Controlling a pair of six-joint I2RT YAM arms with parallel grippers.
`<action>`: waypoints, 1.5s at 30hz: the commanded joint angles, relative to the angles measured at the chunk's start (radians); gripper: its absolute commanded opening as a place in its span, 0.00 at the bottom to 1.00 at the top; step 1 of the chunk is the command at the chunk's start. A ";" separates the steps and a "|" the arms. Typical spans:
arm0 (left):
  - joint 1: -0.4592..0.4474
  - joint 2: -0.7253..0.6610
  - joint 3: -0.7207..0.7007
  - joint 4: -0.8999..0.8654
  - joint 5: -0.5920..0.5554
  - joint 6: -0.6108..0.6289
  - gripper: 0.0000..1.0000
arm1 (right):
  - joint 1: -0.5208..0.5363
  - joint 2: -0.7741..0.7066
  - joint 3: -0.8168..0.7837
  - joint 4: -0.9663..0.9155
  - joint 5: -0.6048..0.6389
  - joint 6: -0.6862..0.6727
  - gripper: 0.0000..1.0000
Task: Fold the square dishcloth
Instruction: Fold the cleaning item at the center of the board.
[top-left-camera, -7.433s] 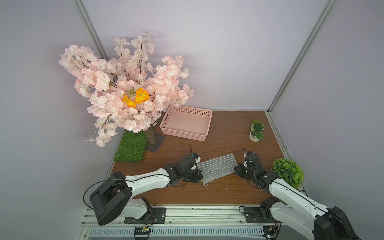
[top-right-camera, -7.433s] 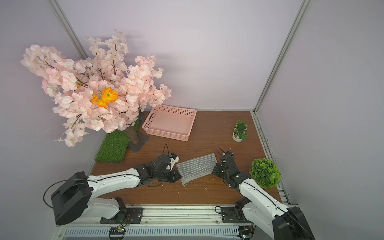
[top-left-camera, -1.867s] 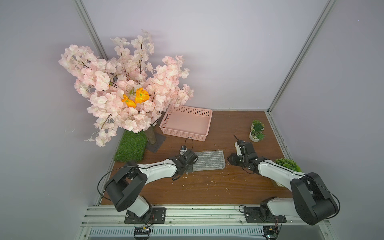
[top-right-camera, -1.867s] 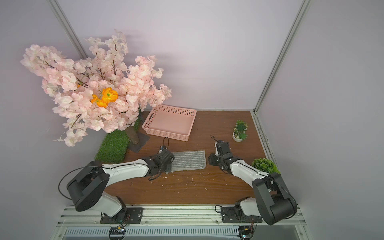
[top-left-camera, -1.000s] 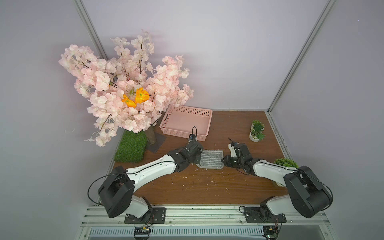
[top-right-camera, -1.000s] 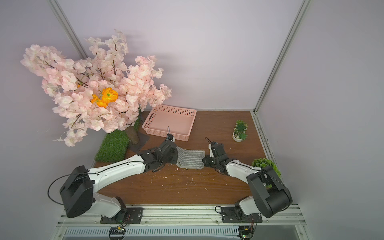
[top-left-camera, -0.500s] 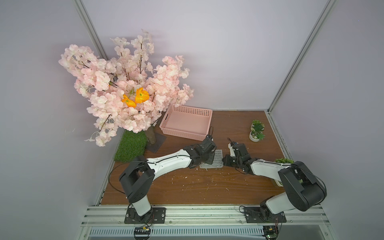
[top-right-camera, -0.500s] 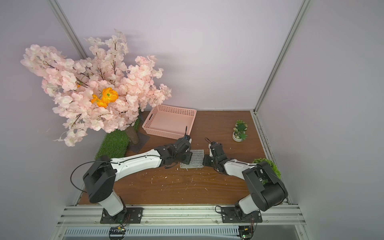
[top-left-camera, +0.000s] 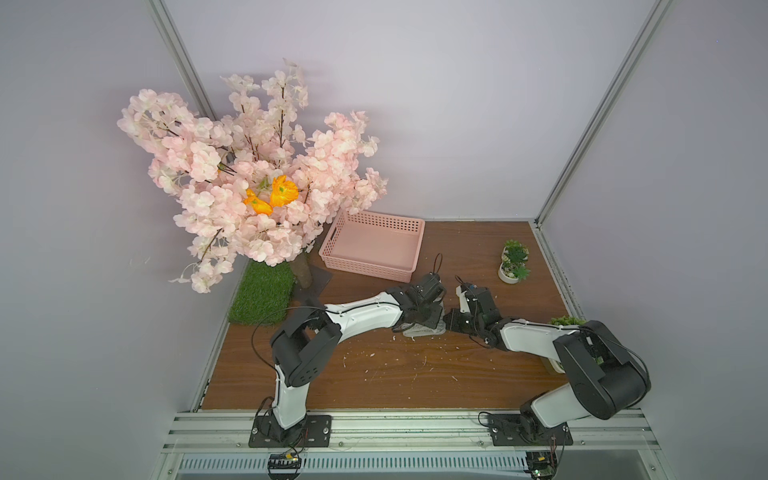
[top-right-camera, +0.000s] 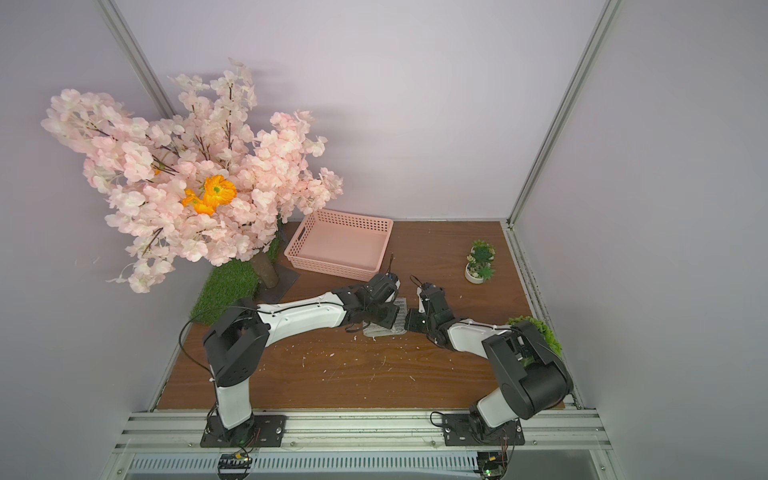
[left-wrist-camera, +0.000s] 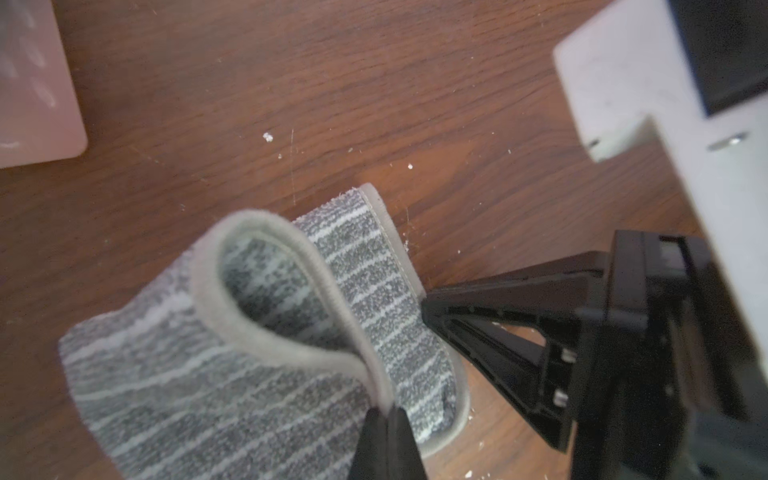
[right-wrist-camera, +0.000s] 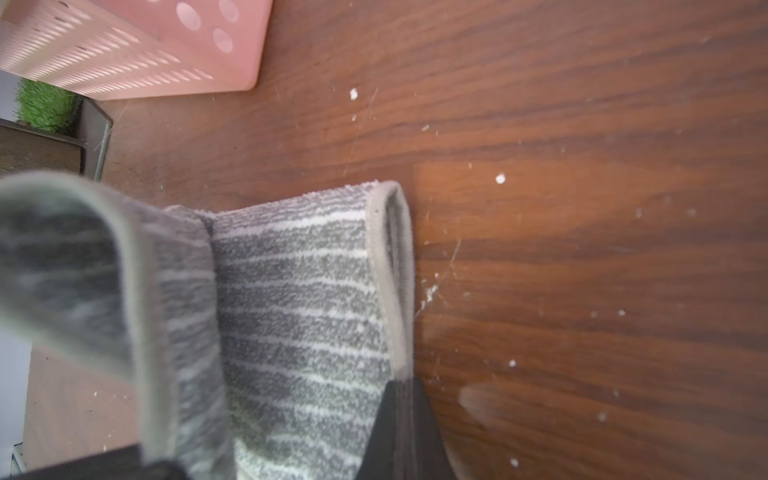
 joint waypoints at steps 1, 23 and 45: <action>-0.010 0.030 0.036 0.005 -0.008 0.013 0.00 | 0.004 0.006 -0.027 -0.004 -0.002 0.008 0.05; -0.010 0.100 0.093 0.076 0.111 0.006 0.00 | 0.003 0.013 -0.033 0.015 -0.015 0.019 0.04; 0.009 0.147 0.066 0.132 0.200 -0.029 0.19 | 0.004 -0.017 -0.021 -0.010 0.012 0.014 0.07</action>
